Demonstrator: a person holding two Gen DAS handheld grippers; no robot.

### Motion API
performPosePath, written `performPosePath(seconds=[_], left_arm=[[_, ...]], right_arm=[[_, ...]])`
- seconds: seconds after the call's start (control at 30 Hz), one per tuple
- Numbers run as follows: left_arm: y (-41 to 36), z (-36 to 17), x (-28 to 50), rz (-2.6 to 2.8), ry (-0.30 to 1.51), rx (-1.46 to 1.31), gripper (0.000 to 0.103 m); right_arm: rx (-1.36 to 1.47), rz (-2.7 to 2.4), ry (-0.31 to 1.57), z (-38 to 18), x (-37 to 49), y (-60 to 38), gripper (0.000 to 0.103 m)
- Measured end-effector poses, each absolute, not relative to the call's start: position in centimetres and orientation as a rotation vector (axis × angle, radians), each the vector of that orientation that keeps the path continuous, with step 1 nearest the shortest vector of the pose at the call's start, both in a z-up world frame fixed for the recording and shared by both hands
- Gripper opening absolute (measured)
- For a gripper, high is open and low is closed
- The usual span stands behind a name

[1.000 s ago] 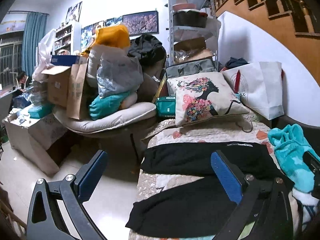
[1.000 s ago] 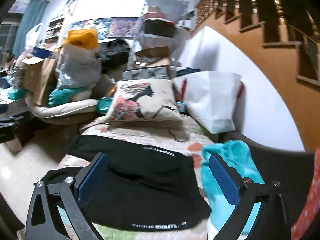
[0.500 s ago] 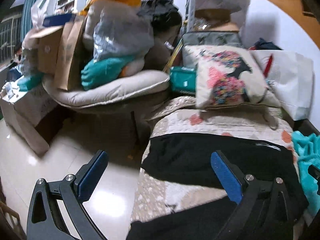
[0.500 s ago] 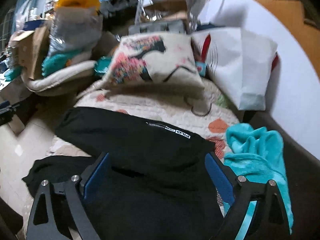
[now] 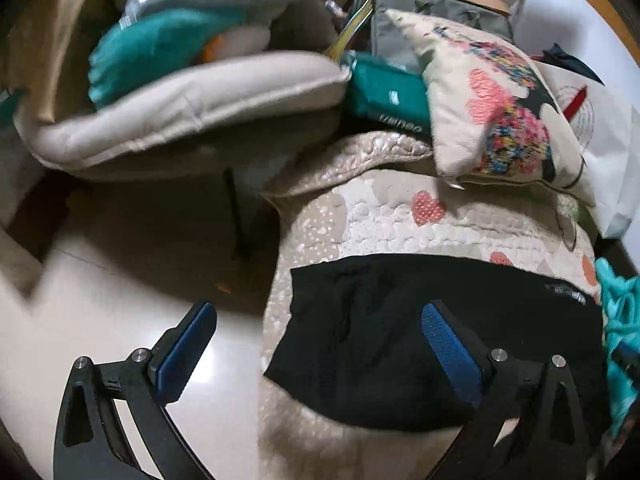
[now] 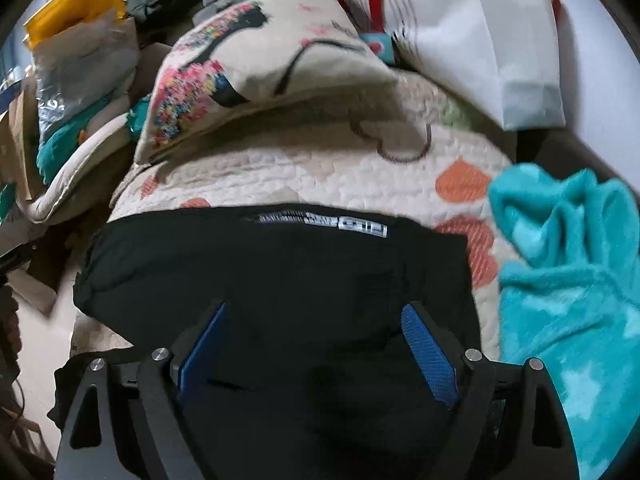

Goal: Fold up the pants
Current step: 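Lower both grippers onto the waistband edge of the black pants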

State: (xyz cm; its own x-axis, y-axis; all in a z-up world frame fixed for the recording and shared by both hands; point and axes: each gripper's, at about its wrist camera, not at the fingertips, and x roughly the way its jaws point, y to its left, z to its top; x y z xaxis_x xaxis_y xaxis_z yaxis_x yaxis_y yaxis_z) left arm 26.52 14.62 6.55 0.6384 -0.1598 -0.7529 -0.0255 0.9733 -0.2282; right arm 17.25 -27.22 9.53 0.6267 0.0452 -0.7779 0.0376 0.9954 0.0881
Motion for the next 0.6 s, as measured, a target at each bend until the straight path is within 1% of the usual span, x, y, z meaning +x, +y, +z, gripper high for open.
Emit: performPosePath(seconds=[0.1,0.2,0.37,0.43,0.6], left_arm=[[15.1,5.5,28.4,-0.105,0.885,-0.286,0.103],[14.9,5.5,30.0,-0.151,0.859,-0.299,0.103],[13.1,5.7,31.6,-0.200,0.823,-0.211,0.103],[12.3,5.4,32.0,-0.214,0.821,-0.163,0.103],[11.3,4.6,32.7,-0.252,0.820,-0.124,0.103]], right_arm=[[0.104,0.027,0.908,8.8,17.8,-26.8,0.090],[0.091,0.055,0.911,8.6,18.5,-26.1,0.090],[-0.005,0.090,0.901,9.4,21.9,-25.2,0.090],[-0.032,0.107,0.916,9.7,24.6,-24.9,0.090],[-0.009,0.168,0.960,9.4,29.5,-24.1,0.090]])
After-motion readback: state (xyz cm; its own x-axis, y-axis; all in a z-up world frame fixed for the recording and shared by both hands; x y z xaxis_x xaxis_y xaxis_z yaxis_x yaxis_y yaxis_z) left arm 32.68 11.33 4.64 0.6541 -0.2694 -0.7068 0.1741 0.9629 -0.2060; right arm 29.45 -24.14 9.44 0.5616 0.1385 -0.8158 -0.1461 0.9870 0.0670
